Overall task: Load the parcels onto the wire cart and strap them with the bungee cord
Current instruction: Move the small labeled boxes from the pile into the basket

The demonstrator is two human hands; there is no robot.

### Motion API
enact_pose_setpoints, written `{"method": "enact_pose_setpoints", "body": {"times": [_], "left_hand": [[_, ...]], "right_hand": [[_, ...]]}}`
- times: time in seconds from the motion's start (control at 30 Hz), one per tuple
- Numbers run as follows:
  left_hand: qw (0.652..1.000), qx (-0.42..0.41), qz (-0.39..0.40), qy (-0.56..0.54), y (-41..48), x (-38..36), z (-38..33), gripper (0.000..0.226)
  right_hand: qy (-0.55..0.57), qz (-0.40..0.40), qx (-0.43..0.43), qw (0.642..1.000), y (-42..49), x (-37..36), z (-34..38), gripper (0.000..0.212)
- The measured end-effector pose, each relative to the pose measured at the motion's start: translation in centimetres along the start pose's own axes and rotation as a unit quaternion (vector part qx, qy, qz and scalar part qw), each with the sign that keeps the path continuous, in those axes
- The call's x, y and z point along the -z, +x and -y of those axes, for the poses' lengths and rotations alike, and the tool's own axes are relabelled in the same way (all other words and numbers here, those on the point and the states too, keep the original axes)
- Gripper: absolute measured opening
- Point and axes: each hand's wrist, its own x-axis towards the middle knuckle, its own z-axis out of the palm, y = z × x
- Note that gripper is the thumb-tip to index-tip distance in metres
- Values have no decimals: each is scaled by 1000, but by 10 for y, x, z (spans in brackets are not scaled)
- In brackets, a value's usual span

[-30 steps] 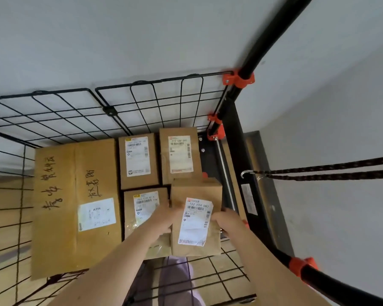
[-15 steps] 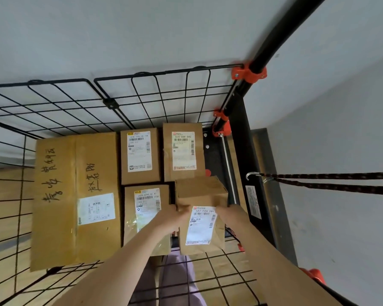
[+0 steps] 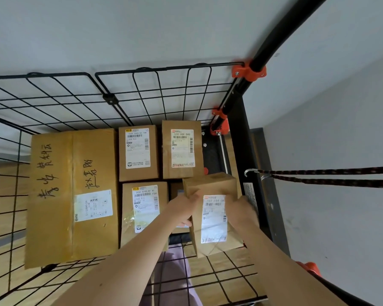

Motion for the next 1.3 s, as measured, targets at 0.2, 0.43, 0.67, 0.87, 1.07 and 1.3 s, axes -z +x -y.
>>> {"method": "enact_pose_setpoints", "body": {"times": [0.2, 0.43, 0.67, 0.87, 1.07, 1.3], "left_hand": [[998, -5, 12, 59, 4, -4, -4, 58], [998, 53, 15, -37, 9, 10, 4, 56], [999, 23, -36, 0, 28, 24, 34, 22], [997, 19, -9, 71, 23, 38, 33, 13], [968, -83, -107, 213, -2, 57, 38, 33], [950, -93, -148, 257, -46, 85, 63, 41]], "right_hand": [[-85, -45, 17, 995, -6, 0, 0, 49], [-166, 5, 57, 984, -4, -11, 8, 55], [-37, 153, 35, 987, 9, -60, 11, 45], [-40, 184, 54, 981, 1, -61, 17, 56], [-38, 146, 101, 983, -10, -47, 23, 43], [-69, 137, 177, 972, -49, -28, 48, 47]]}}
